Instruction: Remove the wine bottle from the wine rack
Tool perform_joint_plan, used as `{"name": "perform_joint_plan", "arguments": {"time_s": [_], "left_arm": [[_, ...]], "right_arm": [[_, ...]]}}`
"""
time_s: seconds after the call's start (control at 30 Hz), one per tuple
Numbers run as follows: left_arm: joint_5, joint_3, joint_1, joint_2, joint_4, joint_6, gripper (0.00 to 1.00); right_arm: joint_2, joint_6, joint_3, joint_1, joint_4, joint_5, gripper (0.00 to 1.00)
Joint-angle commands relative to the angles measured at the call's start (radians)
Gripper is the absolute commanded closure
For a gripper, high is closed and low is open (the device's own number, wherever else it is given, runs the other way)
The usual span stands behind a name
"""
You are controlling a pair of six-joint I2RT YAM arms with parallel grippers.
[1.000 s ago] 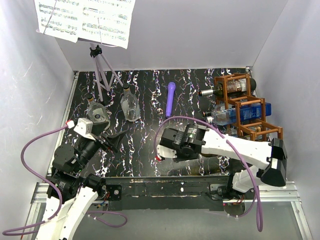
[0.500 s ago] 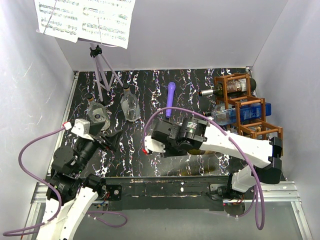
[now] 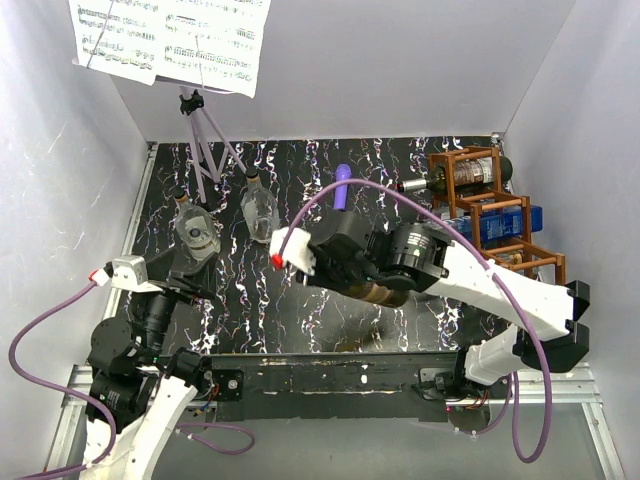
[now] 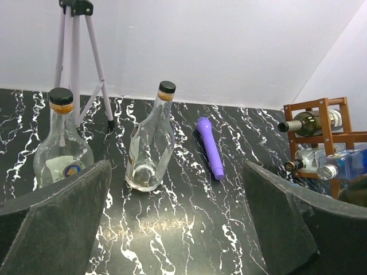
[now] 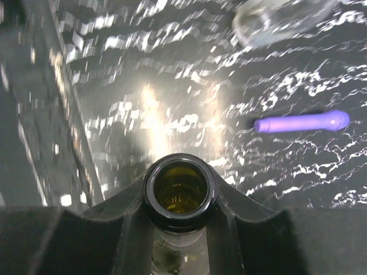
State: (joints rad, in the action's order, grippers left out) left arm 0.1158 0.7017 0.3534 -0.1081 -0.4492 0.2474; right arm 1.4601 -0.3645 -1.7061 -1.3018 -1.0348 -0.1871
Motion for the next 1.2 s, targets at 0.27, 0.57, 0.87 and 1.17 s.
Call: {"name": "perform_joint_plan", "arguments": {"time_s": [0.27, 0.57, 0.87, 1.17], "left_arm": [[0.058, 0.021, -0.002, -0.041, -0.037, 0.007, 0.02], [0.044, 0.021, -0.002, -0.085, -0.032, 0.000, 0.02], [0.036, 0.012, -0.002, -0.065, -0.022, -0.007, 0.02], [0.025, 0.012, -0.002, -0.068, -0.020, -0.013, 0.02]], "right_arm": [[0.052, 0.314, 0.016, 0.220, 0.754, -0.161, 0.99], [0.180, 0.424, 0.031, 0.361, 1.010, -0.169, 0.99], [0.292, 0.418, 0.034, 0.429, 1.234, -0.192, 0.99], [0.391, 0.441, -0.015, 0.469, 1.294, -0.203, 0.99]]}}
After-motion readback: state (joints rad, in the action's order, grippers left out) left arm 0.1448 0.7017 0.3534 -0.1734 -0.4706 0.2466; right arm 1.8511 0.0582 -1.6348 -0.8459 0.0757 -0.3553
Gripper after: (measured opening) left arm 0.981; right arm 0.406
